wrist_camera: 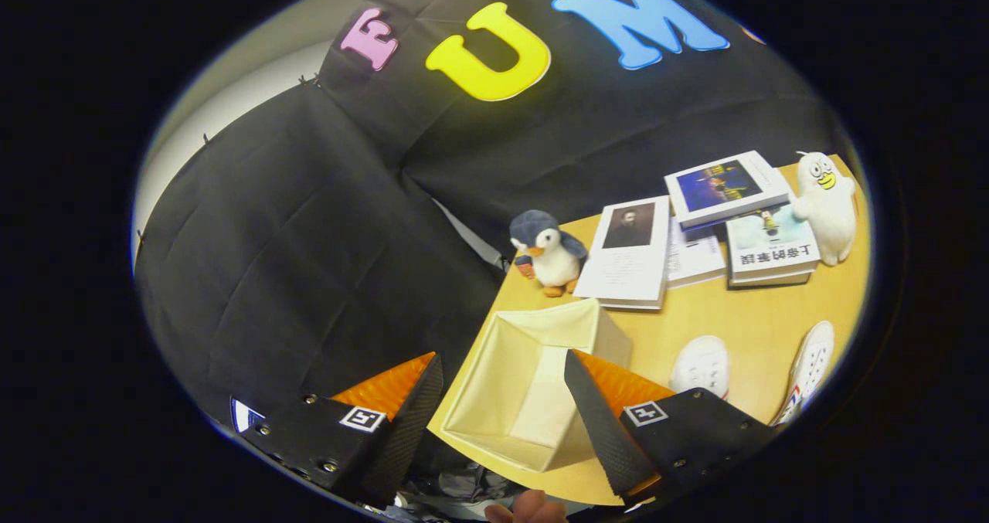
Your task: Open the storage box then place both shoes into the box .Put the left shoe in first, then the right shoe, with the right side of both shoes facing outward in a uniform manner.
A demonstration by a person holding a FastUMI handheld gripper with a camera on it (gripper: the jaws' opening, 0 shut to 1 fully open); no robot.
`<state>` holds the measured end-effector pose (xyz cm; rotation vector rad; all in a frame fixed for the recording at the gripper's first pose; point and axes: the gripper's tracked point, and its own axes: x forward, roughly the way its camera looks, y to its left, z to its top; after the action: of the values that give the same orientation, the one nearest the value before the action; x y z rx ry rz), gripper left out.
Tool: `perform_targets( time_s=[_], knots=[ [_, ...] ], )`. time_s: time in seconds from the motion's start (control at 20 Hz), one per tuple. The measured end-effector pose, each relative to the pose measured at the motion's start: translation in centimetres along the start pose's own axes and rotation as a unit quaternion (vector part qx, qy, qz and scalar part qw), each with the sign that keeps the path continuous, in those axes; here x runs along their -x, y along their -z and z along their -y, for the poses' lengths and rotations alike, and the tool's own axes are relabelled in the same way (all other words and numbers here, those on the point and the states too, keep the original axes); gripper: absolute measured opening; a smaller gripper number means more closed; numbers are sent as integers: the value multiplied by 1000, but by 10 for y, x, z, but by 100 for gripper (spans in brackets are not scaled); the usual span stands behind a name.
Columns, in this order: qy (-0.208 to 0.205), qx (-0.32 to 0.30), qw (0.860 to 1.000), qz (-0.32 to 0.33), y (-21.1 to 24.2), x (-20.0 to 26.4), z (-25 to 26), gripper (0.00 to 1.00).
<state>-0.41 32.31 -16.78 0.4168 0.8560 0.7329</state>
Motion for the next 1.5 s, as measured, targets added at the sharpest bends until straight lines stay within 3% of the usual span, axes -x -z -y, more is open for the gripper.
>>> perform_targets(
  time_s=[0.25,0.55,0.75,1.0,1.5],
  knots=[
    [82,7,997,12,8,29,79,96],
    [148,8,988,-35,50,35,148,96],
    [172,-7,982,-81,85,26,181,93],
    [196,30,969,-147,124,5,217,83],
    [239,92,934,-250,157,-27,263,81]
  ],
)
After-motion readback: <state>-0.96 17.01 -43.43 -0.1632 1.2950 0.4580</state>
